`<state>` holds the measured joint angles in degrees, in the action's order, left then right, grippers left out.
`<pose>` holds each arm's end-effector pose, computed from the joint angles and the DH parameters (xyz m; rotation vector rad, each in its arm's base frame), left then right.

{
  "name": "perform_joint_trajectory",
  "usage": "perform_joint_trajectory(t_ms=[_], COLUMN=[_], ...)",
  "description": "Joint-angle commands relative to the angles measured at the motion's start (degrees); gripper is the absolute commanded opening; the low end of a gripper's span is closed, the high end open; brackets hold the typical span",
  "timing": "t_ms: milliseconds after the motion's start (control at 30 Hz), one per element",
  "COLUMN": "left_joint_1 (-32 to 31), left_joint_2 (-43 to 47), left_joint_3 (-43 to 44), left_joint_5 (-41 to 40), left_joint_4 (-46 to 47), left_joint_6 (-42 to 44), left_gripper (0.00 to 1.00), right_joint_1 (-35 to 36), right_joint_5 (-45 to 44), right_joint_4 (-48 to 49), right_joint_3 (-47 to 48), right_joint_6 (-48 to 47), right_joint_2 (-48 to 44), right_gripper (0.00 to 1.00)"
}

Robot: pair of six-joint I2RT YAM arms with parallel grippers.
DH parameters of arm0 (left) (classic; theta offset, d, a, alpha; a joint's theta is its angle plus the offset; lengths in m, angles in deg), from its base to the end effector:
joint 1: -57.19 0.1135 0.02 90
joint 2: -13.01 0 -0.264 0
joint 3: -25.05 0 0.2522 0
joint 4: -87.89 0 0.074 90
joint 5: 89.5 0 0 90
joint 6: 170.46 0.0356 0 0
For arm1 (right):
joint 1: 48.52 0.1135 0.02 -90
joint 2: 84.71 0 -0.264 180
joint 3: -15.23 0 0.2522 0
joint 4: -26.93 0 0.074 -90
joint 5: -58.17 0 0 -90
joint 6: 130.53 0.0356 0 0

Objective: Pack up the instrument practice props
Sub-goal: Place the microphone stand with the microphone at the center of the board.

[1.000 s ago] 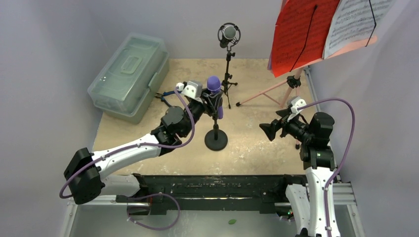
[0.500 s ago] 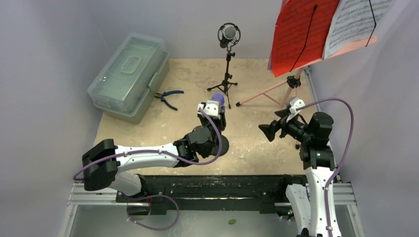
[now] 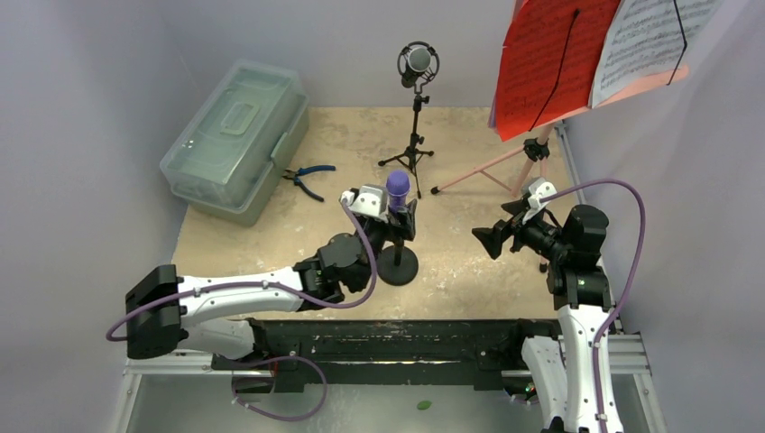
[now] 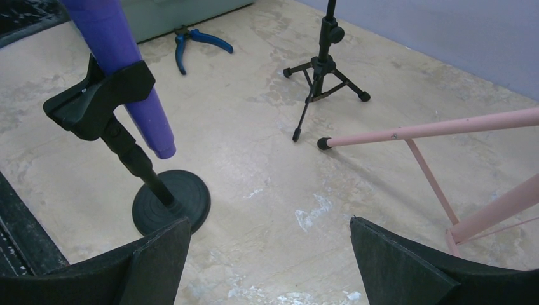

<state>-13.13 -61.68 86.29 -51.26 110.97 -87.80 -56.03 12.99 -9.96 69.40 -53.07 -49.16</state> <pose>0.1241 -0.2639 0.3255 0.0419 1.4838 -0.4691 0.1405 0.0068 0.3164 -0.5967 1.7215 0.4893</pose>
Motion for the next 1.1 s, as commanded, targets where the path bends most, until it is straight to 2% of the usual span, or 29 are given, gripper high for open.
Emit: perform_joint_trajectory(t_ms=[0,267,333,400,467,800,1067], left_joint_1=[-0.43,0.15,2.11,7.40,12.05,24.16,31.73], left_joint_2=[6.70,19.36,22.79,24.15,23.89,15.80,10.28], left_joint_3=[-3.40,-8.25,-9.47,-9.94,-10.29,-8.66,-8.86], left_joint_5=[8.97,20.82,26.91,36.79,44.02,64.51,74.02], left_joint_4=[-3.77,-14.92,-16.65,-18.23,-18.36,-10.44,-1.95], left_joint_6=[-0.07,4.40,3.77,1.22,-1.55,-6.66,-8.49], left_gripper=[0.81,0.94,0.99,1.00,0.99,1.00,0.95], right_joint_1=[0.21,0.21,0.21,0.21,0.23,0.22,0.21], right_joint_5=[1.15,1.12,1.19,1.40,1.54,1.07,1.15], right_joint_4=[0.30,0.28,0.23,0.20,0.14,0.13,0.26], right_joint_3=[0.91,0.90,0.83,0.81,0.75,0.66,0.62], right_joint_6=[-0.93,-1.30,-1.46,-1.67,-1.83,-2.32,-2.35], right_joint_2=[-0.48,-0.37,-0.39,-0.27,-0.22,-0.02,0.17], right_gripper=[0.99,0.99,0.99,0.99,0.99,0.99,0.99])
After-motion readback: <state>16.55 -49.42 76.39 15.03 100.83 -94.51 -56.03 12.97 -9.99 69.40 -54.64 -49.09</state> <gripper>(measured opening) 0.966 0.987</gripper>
